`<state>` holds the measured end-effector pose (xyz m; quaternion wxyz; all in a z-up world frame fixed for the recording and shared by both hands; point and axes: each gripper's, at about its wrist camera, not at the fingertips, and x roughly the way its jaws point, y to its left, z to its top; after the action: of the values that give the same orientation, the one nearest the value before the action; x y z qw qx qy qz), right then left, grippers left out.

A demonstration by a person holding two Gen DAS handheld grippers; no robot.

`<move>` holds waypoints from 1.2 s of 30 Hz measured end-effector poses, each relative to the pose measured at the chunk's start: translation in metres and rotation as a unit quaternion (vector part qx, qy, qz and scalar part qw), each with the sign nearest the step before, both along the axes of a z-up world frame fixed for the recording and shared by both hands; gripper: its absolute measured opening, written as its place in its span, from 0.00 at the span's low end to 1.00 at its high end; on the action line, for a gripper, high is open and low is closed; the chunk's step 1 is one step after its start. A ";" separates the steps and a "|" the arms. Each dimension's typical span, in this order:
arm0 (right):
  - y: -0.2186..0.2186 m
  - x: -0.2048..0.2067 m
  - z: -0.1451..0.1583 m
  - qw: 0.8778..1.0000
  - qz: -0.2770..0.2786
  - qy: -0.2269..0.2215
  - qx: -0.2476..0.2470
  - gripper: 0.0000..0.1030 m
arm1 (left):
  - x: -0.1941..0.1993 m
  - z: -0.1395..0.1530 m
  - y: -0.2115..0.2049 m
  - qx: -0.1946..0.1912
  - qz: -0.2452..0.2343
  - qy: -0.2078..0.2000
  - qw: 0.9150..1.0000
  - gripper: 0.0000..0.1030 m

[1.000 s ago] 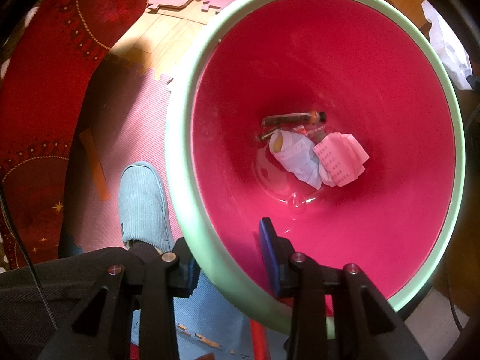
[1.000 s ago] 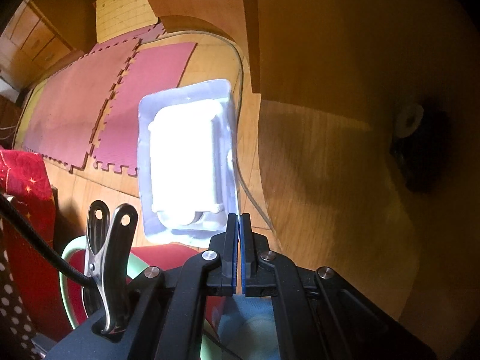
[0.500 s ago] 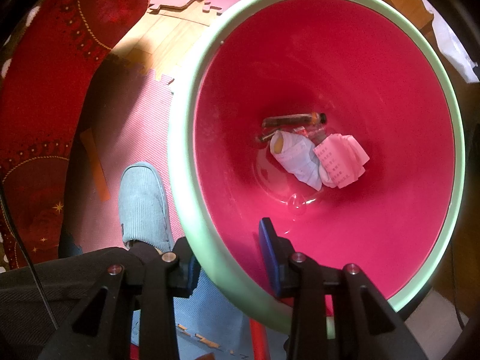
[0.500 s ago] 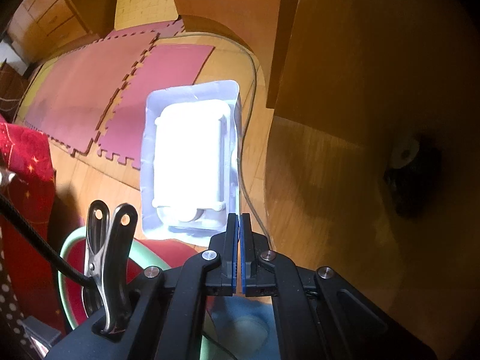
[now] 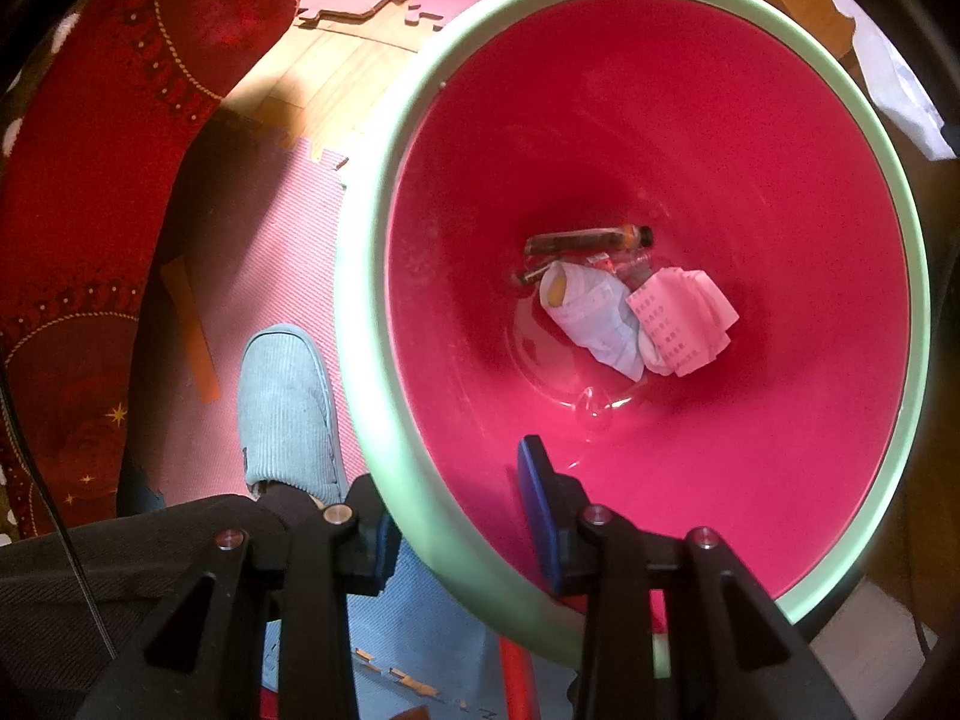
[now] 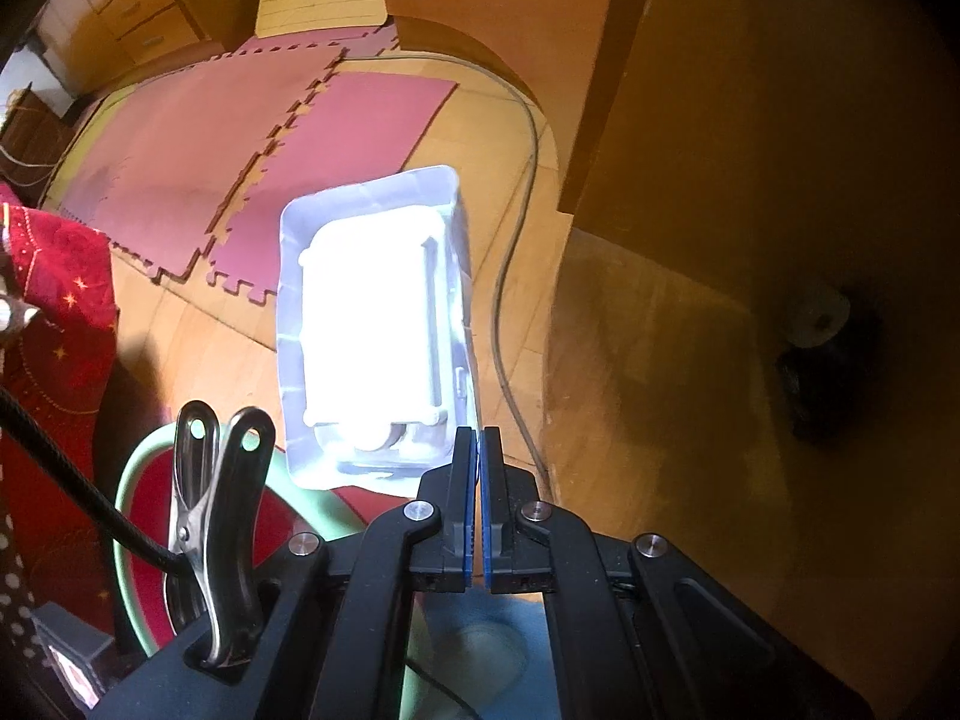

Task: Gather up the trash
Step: 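Carry the white plastic tray with the right tool over the red bucket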

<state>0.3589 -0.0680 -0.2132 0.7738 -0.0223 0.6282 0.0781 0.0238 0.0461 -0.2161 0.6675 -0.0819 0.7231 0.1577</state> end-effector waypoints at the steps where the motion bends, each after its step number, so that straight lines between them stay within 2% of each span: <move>1: 0.001 0.000 0.001 1.000 0.002 -0.001 0.001 0.02 | 0.000 0.000 0.000 0.000 0.000 0.000 1.000 0.35; 22: 0.034 -0.027 0.033 0.996 0.088 -0.013 0.000 0.02 | -0.001 0.001 0.000 0.000 0.000 0.000 1.000 0.35; 36: 0.058 -0.057 0.033 0.988 0.156 0.003 -0.004 0.02 | -0.001 0.001 0.000 0.000 0.000 -0.001 1.000 0.35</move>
<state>0.3023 -0.0096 -0.1800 0.7503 -0.1222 0.6197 0.1953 0.0229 0.0463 -0.2152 0.6683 -0.0819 0.7224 0.1576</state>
